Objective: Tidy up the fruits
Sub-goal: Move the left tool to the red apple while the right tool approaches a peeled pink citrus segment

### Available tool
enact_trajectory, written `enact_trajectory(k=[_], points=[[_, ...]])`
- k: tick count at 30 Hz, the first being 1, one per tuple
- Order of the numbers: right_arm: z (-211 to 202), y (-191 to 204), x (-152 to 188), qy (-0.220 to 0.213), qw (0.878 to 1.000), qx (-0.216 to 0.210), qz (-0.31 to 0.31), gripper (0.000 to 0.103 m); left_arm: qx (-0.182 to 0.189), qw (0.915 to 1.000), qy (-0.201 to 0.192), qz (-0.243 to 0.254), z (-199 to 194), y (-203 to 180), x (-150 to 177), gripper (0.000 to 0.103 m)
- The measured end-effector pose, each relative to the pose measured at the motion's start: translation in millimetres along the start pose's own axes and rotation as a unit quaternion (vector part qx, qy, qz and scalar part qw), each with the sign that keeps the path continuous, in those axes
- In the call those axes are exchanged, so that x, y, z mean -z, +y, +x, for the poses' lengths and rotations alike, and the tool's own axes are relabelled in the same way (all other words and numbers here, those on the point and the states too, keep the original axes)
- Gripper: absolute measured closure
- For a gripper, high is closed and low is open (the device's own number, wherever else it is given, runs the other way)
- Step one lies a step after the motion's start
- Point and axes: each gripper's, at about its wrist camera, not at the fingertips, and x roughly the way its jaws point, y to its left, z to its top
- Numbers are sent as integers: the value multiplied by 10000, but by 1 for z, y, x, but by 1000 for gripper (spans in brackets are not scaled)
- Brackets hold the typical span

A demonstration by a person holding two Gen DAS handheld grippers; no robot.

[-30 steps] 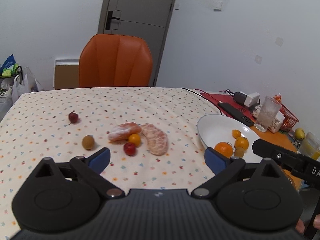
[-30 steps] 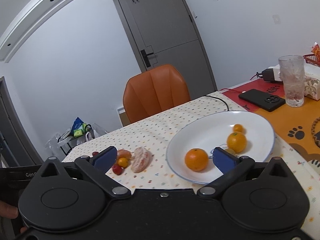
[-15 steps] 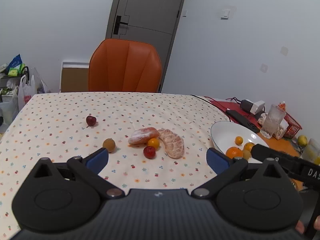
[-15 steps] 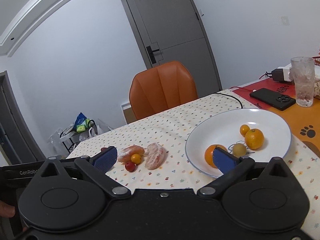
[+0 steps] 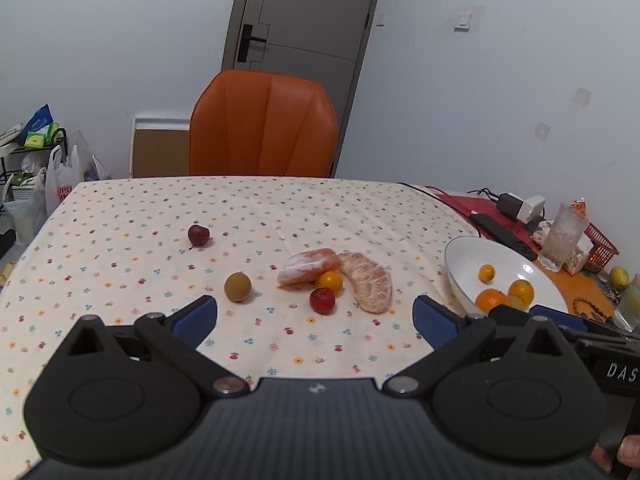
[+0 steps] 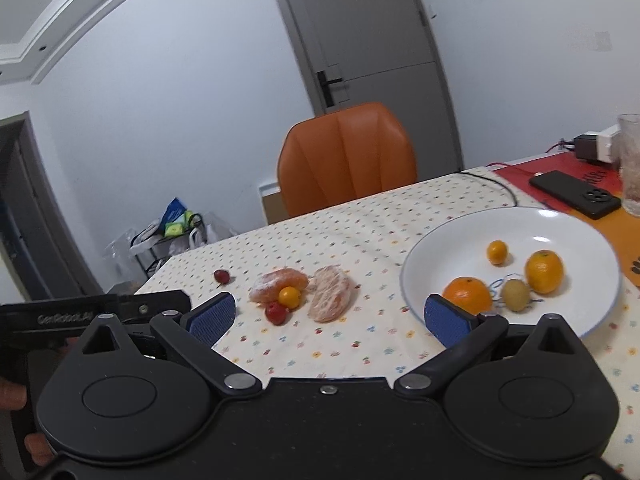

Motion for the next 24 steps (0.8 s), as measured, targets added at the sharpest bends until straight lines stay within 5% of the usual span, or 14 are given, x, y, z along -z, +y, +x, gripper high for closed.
enact_trajectory(k=[6,16,24], points=[[17,-1,1,253,9996,-115,8,21,83,9998,41,192,14,-2,0,4],[40,-8,4,513,9983,-237,147,40,101,9990,397,182,53,-3,1,26],[55,-18,8,751,9967,-195,256,47,85,9978,596,259,80,-9,2,37]])
